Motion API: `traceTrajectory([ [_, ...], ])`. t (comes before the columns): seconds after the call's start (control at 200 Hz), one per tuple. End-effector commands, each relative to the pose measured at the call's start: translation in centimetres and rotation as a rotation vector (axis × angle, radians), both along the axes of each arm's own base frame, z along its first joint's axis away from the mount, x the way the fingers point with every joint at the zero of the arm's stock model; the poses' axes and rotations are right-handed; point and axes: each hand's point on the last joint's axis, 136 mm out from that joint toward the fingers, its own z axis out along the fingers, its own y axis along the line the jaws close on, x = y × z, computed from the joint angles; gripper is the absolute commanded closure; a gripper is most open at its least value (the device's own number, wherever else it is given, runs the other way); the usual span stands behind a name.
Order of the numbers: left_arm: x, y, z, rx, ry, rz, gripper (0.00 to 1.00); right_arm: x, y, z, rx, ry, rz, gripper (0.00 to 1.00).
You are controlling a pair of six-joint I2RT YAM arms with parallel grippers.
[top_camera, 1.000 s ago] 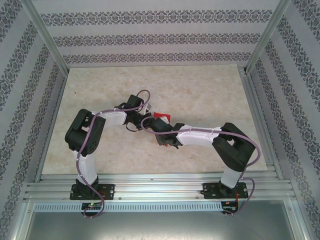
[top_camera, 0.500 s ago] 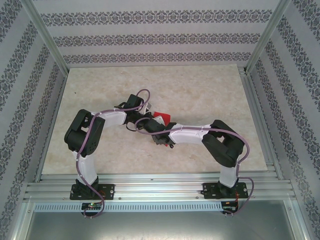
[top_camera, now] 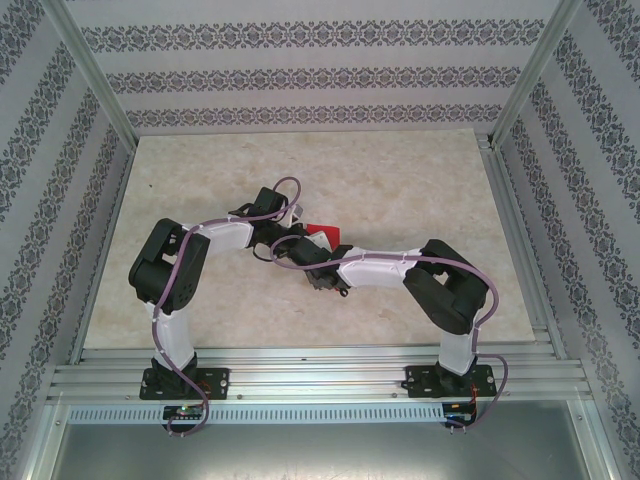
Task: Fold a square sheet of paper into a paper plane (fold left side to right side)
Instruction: Fourth fold the wing at the center of the table.
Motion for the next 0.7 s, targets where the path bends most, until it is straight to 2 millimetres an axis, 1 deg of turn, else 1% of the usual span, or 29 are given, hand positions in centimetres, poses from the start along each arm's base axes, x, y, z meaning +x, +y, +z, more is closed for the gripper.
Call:
traceTrajectory([
  [0.0,0.5,-0.7,2.6,-0.027,-0.059,-0.015,0.83,-0.1,-0.2,-0.1,-0.007,0.002,0.004,0.76],
  [0.115,0.5,-0.7,2.9,-0.026,-0.067,-0.019,0.8,-0.2,-0.2,-0.3,0.015,0.013,0.005,0.81],
  [0.165,0.5,-0.7,3.1,-0.023,-0.071,-0.021,0.75,-0.2,-0.2,-0.3,0.026,0.018,0.005,0.83],
  [0.32,0.9,-0.3,4.5,-0.016,-0.111,-0.026,0.65,-0.2,-0.2,-0.2,0.069,0.028,0.005,0.87],
  [0.39,1.2,0.2,5.5,-0.012,-0.135,-0.018,0.57,-0.2,-0.2,-0.2,0.093,0.034,0.001,0.87],
  [0.495,1.8,1.5,7.0,-0.012,-0.181,0.012,0.5,-0.2,-0.4,-0.1,0.123,0.037,-0.012,0.87],
  [0.619,2.3,3.2,7.6,-0.012,-0.211,0.07,0.37,-0.1,-0.3,0.1,0.189,0.048,-0.027,0.87],
  [0.694,2.3,3.8,7.6,-0.018,-0.218,0.093,0.33,-0.1,-0.5,0.0,0.218,0.063,-0.035,0.87],
])
